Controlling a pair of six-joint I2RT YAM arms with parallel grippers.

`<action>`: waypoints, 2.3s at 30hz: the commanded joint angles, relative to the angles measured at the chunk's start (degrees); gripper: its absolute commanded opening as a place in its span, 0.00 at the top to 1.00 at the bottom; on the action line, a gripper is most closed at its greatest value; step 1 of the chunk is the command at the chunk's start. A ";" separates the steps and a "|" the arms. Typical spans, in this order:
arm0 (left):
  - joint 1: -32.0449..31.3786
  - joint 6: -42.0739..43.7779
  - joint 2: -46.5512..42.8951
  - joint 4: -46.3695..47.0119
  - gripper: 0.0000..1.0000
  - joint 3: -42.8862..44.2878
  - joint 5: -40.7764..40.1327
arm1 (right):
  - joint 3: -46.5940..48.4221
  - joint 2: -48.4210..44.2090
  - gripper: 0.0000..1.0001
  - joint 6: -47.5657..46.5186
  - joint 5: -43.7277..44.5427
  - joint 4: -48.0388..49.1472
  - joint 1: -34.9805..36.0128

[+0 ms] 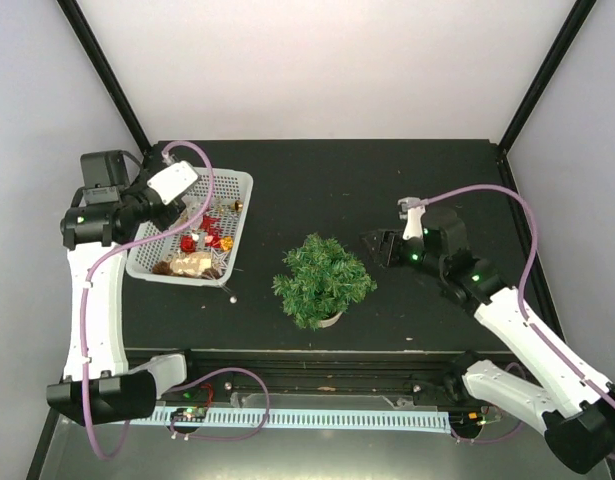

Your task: Decorate the small christmas tree

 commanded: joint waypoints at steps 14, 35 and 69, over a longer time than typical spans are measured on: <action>0.31 -11.54 -3.09 -6.46 0.95 17.36 11.51 | 36.16 11.50 0.28 -17.72 -1.08 -7.71 16.67; 0.10 -10.74 -10.22 -16.13 0.95 18.24 21.28 | 62.55 37.82 0.28 -20.63 -0.33 -8.68 32.35; -5.83 6.16 -9.25 -0.84 0.76 -27.93 -6.76 | 36.66 17.99 0.28 -14.17 20.82 -12.55 29.90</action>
